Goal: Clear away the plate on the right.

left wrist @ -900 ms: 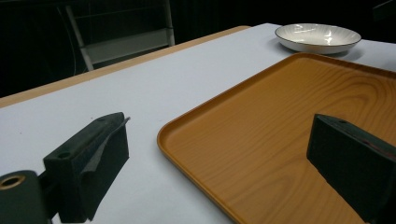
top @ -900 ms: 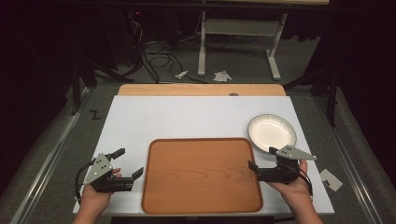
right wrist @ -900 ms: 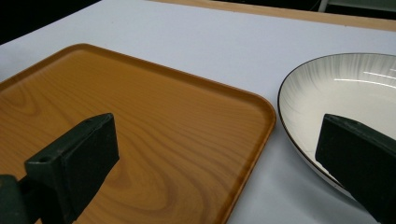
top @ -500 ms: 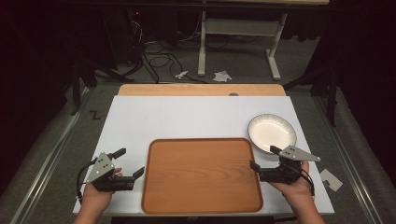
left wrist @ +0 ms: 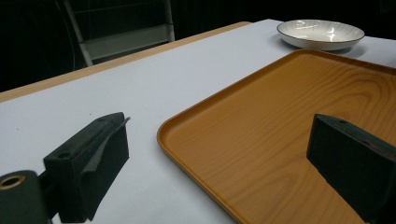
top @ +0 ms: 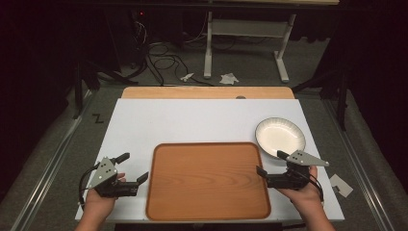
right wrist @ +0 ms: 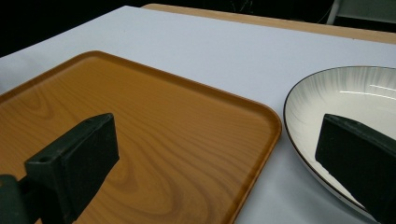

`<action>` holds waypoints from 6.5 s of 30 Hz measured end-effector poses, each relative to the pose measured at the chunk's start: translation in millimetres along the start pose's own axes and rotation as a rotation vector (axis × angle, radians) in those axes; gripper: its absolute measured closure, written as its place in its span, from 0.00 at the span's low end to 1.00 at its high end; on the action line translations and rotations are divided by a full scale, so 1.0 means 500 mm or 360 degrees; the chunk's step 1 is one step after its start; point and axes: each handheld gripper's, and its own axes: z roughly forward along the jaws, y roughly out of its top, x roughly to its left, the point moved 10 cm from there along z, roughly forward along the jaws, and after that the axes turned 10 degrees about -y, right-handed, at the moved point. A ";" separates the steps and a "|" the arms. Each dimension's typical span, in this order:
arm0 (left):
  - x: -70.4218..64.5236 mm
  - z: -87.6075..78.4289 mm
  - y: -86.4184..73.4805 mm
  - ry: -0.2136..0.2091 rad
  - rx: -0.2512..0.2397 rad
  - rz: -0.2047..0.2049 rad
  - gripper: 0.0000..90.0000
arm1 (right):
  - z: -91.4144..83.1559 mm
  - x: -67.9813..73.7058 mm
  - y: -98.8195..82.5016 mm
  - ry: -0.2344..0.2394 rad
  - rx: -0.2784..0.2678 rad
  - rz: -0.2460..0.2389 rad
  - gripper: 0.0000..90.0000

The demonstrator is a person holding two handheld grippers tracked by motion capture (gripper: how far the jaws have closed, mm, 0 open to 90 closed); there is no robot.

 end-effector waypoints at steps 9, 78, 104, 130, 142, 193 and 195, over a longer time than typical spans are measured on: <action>0.000 0.001 0.000 0.0000 -0.0001 -0.0001 0.07 | 0.001 0.000 -0.002 0.0003 0.0010 0.0001 0.00; 0.010 0.019 0.014 0.0026 -0.0019 0.0026 0.08 | -0.060 -0.179 -0.041 -0.0350 -0.0003 0.0256 0.00; 0.011 0.016 0.014 0.0018 -0.0029 0.0026 0.08 | -0.036 -0.185 -0.004 -0.0395 0.0032 0.0256 0.00; 0.007 0.019 0.007 -0.0001 -0.0006 0.0021 0.08 | 0.068 -0.208 0.021 -0.0383 0.0088 0.0421 0.04; -0.003 0.023 0.007 -0.0010 0.0001 0.0025 0.07 | 0.035 -0.256 -0.027 -0.0377 0.0138 0.0626 0.04; -0.002 0.029 0.007 -0.0021 -0.0001 0.0022 0.07 | 0.026 -0.302 -0.105 -0.0306 0.0287 0.1223 0.28; -0.003 0.028 0.006 -0.0021 0.0002 0.0022 0.07 | 0.030 -0.302 -0.105 -0.0293 0.0286 0.1221 0.32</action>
